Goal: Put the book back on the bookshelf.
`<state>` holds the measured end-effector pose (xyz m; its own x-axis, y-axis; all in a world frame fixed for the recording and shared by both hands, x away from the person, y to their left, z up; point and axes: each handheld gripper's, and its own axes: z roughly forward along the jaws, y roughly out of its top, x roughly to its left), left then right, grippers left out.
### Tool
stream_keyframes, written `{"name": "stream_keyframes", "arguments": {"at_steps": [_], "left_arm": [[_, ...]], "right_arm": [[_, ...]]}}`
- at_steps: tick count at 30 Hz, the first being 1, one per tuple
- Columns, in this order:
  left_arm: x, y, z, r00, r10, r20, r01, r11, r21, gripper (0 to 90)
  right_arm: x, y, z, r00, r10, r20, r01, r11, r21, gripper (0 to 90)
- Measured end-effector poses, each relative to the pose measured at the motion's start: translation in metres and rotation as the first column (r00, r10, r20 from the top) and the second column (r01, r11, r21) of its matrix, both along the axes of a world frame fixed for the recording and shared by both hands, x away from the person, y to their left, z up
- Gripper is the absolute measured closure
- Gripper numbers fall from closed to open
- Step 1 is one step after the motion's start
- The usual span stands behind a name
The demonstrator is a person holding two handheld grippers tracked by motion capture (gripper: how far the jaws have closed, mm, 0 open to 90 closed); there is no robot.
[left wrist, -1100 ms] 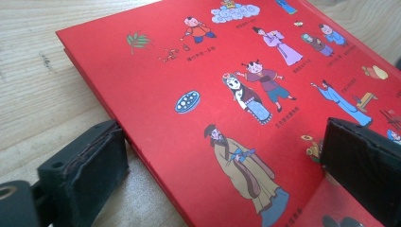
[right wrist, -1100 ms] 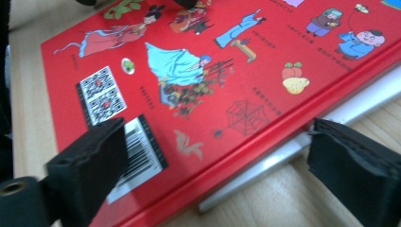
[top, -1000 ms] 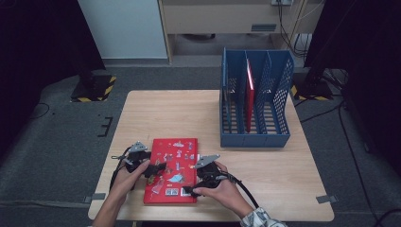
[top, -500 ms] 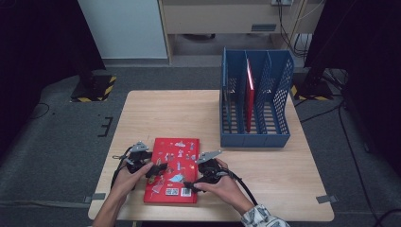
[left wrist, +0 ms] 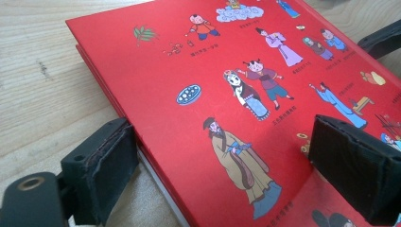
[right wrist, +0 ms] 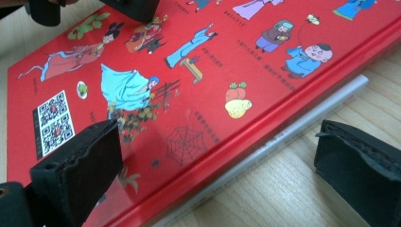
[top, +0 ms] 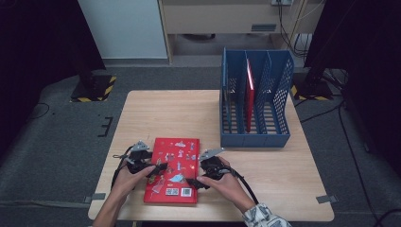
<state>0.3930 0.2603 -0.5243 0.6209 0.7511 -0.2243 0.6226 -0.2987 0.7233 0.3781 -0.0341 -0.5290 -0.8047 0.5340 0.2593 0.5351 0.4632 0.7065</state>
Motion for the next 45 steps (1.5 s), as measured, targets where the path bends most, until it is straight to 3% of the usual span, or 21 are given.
{"name": "stream_keyframes", "arguments": {"at_steps": [6, 13, 19, 23, 32, 36, 45], "left_arm": [[0.002, -0.001, -0.001, 0.9999, -0.009, 0.005, 0.009, 1.0, -0.001, 8.2], [0.003, -0.002, -0.001, 0.9999, -0.013, 0.006, 0.013, 0.9999, 0.006, 8.3], [0.002, -0.002, 0.001, 0.9997, -0.014, 0.019, 0.014, 0.9999, 0.005, 8.8], [0.003, -0.004, 0.001, 0.9993, -0.027, 0.026, 0.027, 0.9996, -0.003, 11.7], [0.001, -0.007, 0.005, 0.9987, -0.039, 0.033, 0.039, 0.9992, -0.004, 14.1], [-0.001, -0.007, 0.008, 0.9982, -0.042, 0.043, 0.043, 0.9991, -0.009, 15.8], [-0.004, 0.002, 0.016, 0.9979, -0.021, 0.062, 0.023, 0.9992, -0.032, 21.1]], "right_arm": [[0.006, 0.003, -0.004, 0.9993, -0.021, -0.03, 0.022, 0.9995, 0.023, 0.3], [0.007, 0.004, -0.003, 0.9993, -0.034, 0.014, 0.033, 0.9991, 0.026, 1.3], [0.008, 0.003, -0.003, 0.9992, -0.038, 0.01, 0.037, 0.9989, 0.029, 2.0], [0.01, 0.001, -0.005, 0.9989, -0.04, -0.025, 0.041, 0.9984, 0.04, 0.8], [0.012, 0.001, -0.003, 0.998, -0.043, -0.046, 0.045, 0.9984, 0.034, 2.5], [0.011, 0.0, 0.005, 0.998, -0.056, -0.029, 0.057, 0.9978, 0.033, 9.0], [0.013, 0.007, 0.026, 0.9976, -0.068, 0.015, 0.068, 0.9974, -0.022, 15.8]]}}
